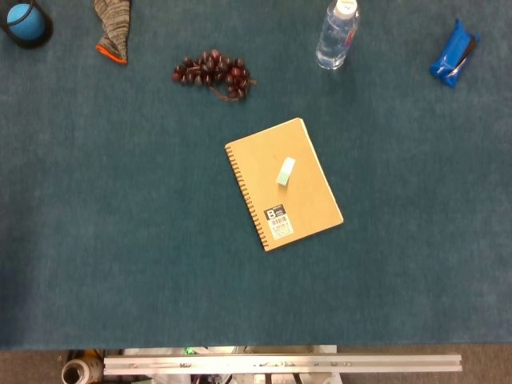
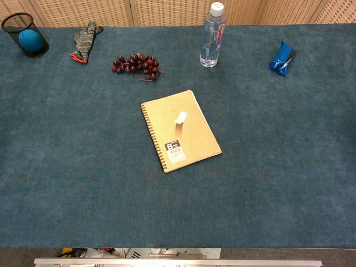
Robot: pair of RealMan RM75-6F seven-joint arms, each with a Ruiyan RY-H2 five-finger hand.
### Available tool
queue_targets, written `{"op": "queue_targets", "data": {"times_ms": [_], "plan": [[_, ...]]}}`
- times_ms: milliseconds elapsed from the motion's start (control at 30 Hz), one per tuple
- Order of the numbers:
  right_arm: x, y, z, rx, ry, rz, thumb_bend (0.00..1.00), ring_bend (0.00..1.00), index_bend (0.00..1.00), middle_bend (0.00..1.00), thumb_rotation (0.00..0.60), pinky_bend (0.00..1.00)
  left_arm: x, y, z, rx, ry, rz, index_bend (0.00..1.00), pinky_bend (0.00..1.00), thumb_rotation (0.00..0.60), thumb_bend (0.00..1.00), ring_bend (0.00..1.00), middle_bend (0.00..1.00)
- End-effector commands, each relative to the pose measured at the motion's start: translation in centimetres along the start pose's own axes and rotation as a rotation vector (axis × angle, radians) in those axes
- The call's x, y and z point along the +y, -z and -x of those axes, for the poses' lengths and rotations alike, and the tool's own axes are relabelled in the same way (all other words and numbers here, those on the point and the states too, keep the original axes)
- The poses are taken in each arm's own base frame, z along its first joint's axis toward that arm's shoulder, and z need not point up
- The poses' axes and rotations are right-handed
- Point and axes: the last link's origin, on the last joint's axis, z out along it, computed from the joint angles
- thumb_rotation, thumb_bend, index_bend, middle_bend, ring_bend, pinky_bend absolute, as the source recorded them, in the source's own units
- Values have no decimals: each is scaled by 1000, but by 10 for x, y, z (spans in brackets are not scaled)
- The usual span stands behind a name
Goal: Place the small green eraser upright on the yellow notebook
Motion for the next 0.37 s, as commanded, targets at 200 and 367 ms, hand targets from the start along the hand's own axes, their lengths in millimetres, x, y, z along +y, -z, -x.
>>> {"op": "queue_targets", "data": {"times_ms": [200, 367], "plan": [[17, 21, -3, 11, 2, 37, 303, 466, 334, 518, 600, 732, 3, 1, 0, 7, 2, 2, 198, 167, 600, 313, 199, 247], [15, 25, 0, -7, -7, 39, 303, 466, 334, 517, 600, 732, 4, 1, 0, 15, 9, 5, 198, 168, 600, 314, 199, 247]]}}
